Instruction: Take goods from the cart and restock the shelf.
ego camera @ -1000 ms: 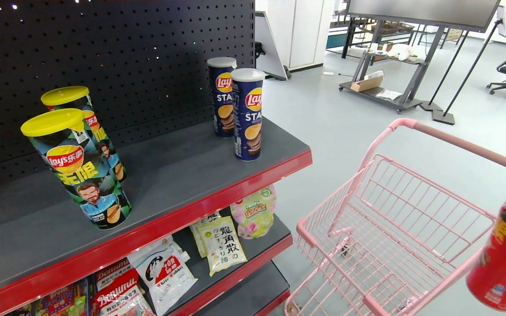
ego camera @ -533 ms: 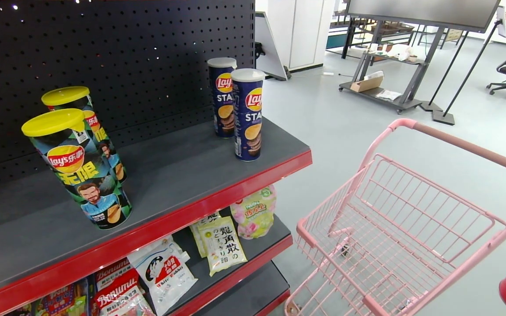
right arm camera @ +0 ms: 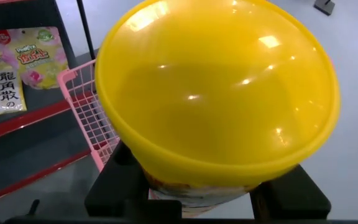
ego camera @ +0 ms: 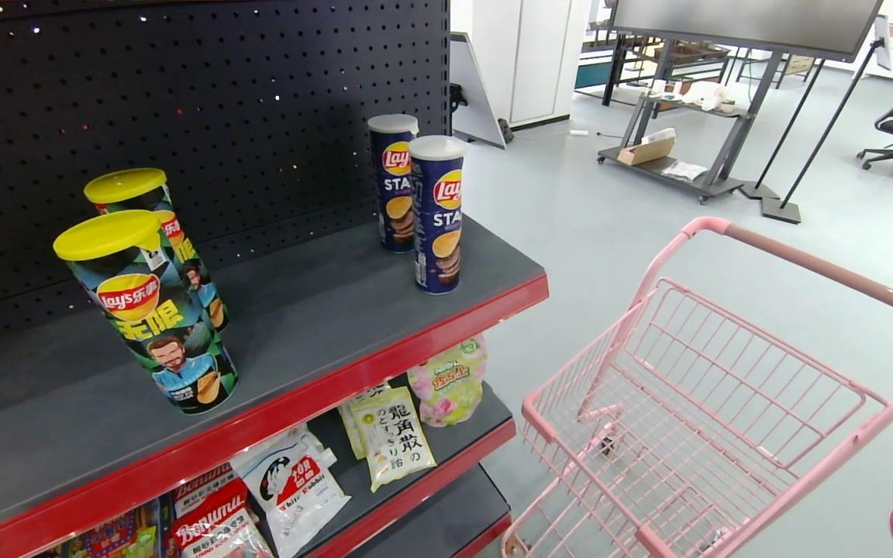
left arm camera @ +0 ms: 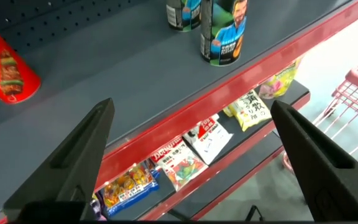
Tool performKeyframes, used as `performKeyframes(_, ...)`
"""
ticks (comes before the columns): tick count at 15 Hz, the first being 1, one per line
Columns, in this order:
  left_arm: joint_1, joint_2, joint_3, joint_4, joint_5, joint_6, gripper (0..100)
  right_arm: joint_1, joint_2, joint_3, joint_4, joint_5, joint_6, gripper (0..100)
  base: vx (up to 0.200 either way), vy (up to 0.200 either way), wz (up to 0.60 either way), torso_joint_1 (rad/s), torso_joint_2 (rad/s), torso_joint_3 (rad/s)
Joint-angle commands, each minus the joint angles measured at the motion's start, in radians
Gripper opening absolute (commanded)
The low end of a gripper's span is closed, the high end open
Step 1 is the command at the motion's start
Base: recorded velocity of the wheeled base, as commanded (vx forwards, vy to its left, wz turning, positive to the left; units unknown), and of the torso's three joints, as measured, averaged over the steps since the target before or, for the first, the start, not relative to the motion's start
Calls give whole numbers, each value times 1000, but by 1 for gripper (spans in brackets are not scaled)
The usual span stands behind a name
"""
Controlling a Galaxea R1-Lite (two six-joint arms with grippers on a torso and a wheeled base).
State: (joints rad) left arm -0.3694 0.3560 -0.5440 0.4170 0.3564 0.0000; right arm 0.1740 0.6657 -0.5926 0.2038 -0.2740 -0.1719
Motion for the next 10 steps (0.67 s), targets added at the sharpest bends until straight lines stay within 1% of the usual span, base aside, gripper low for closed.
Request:
performKeyframes(1,0,-12,1,0,1,0,100,1,-11,7,-1,1,-3,0,0,0,0,159,-388,-232)
performKeyframes(10,0,-17,-1,-1,1,3,100,1,-11,20,-1,-1,-6,0,0,0,0,155,-364,-208)
